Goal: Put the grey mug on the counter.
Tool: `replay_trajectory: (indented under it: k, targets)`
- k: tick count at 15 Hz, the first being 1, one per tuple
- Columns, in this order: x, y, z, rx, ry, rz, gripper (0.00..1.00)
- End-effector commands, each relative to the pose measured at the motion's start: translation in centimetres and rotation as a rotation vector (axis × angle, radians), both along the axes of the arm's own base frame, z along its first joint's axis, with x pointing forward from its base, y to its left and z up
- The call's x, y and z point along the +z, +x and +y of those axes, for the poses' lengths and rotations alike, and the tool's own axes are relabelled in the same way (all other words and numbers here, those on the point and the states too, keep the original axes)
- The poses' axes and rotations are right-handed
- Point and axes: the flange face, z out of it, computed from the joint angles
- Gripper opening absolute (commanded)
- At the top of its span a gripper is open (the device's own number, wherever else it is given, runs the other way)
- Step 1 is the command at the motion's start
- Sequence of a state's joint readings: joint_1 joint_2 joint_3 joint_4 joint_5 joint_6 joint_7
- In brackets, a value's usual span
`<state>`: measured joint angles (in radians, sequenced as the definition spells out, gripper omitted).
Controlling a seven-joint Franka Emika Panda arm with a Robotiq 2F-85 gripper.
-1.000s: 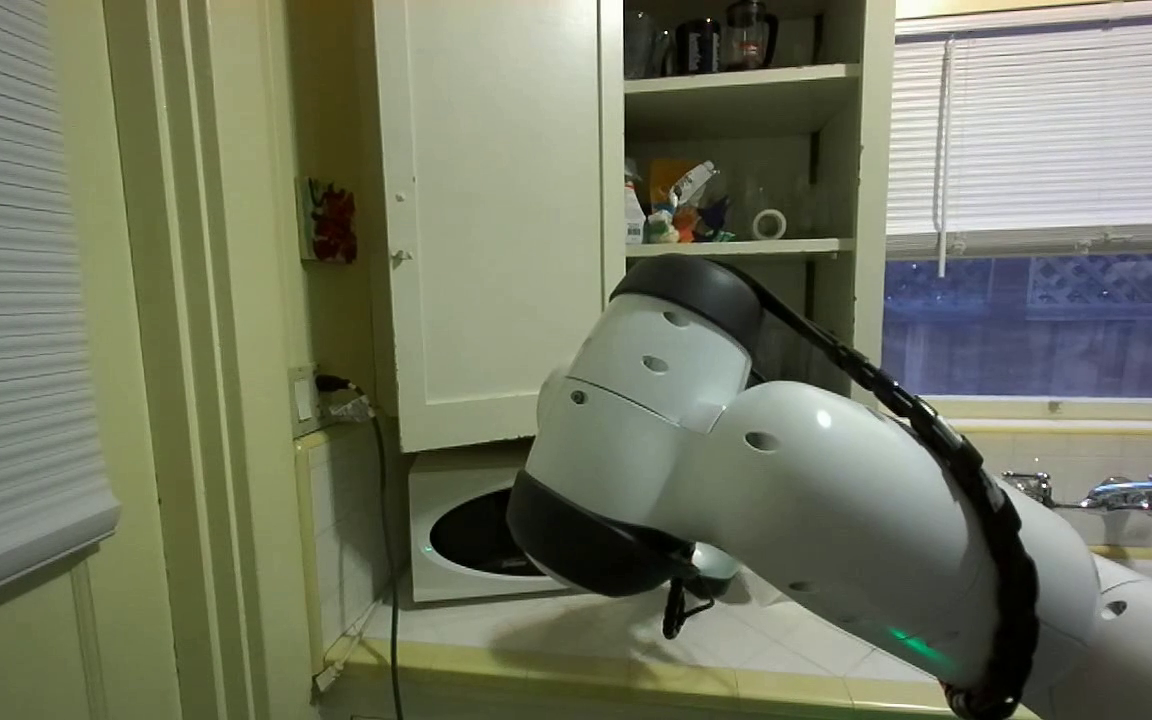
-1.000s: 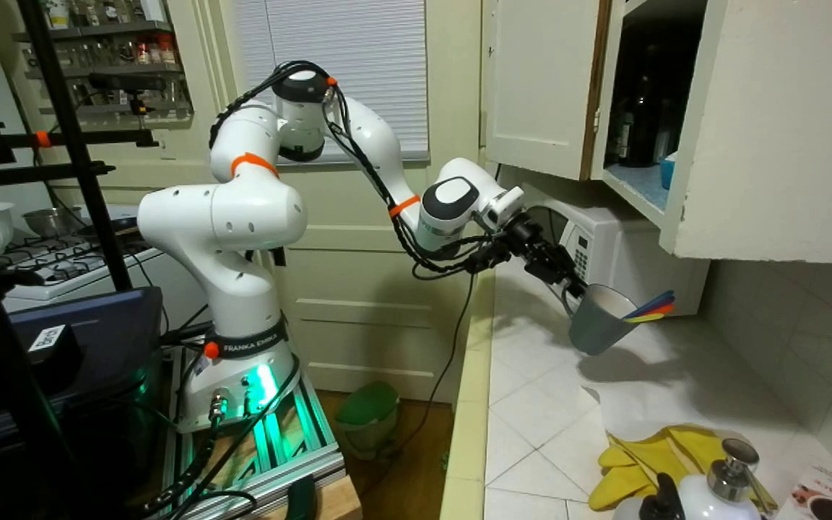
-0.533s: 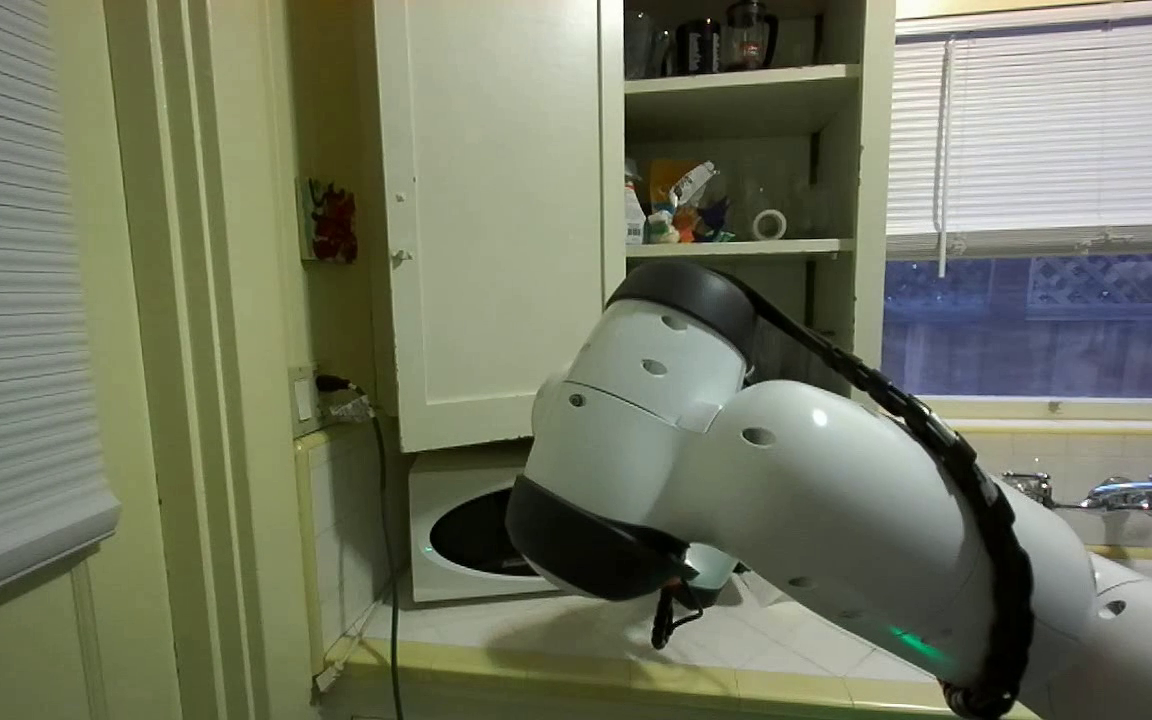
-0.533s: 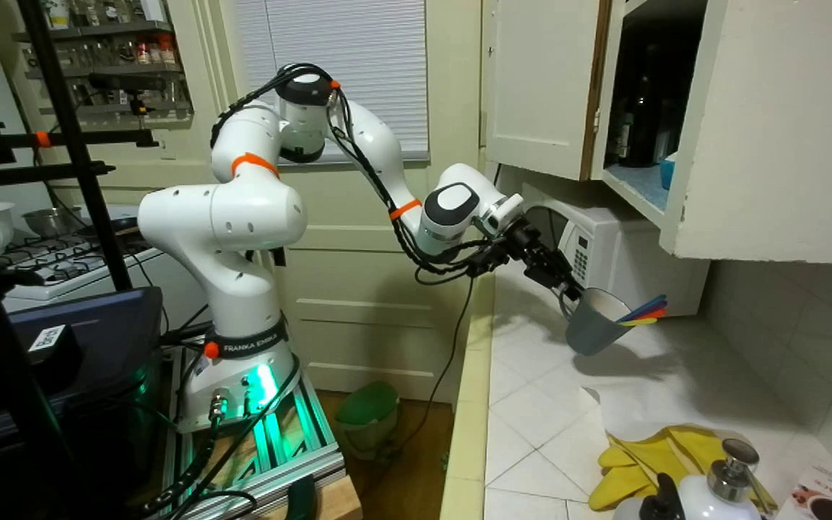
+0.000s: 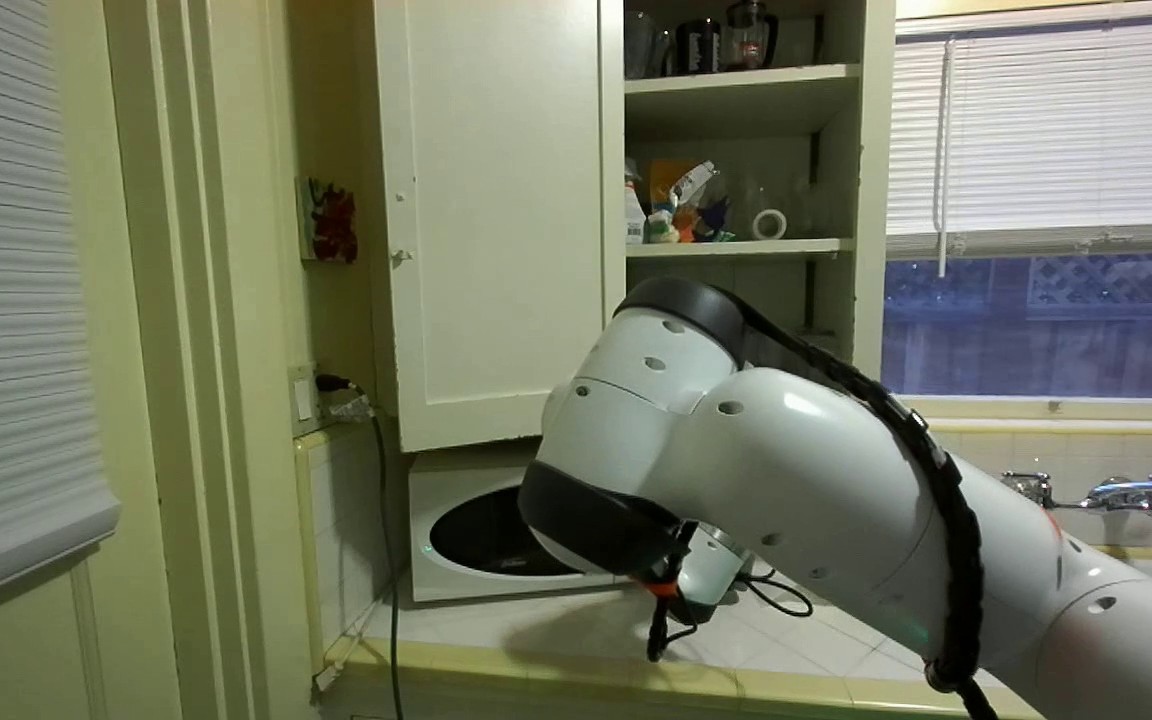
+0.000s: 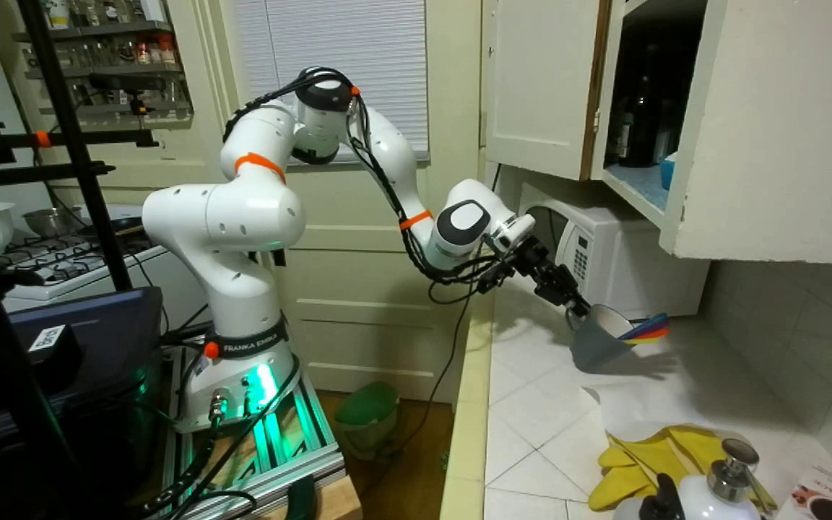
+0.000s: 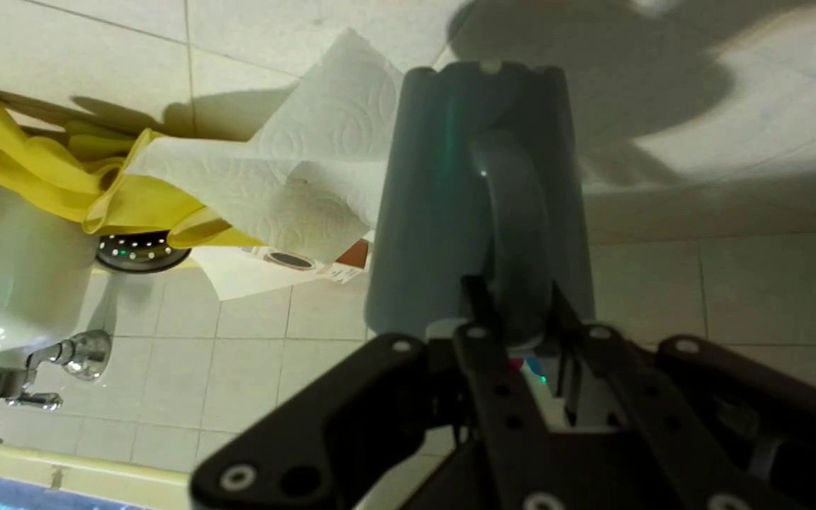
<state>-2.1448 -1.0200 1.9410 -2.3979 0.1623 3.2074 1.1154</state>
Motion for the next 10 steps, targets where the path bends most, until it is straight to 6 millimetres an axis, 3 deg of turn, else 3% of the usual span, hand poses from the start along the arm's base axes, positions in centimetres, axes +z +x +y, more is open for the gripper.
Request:
replay_trajectory:
  k: [1, 5, 10]
  targets:
    - [-1.6, 1.8, -0.7, 0.022, 0.057, -0.028, 0.05]
    - [-1.6, 2.5, -1.4, 0.027, 0.066, -0.039, 0.05]
    - [-2.0, 2.9, -0.7, 0.045, 0.051, -0.02, 0.05]
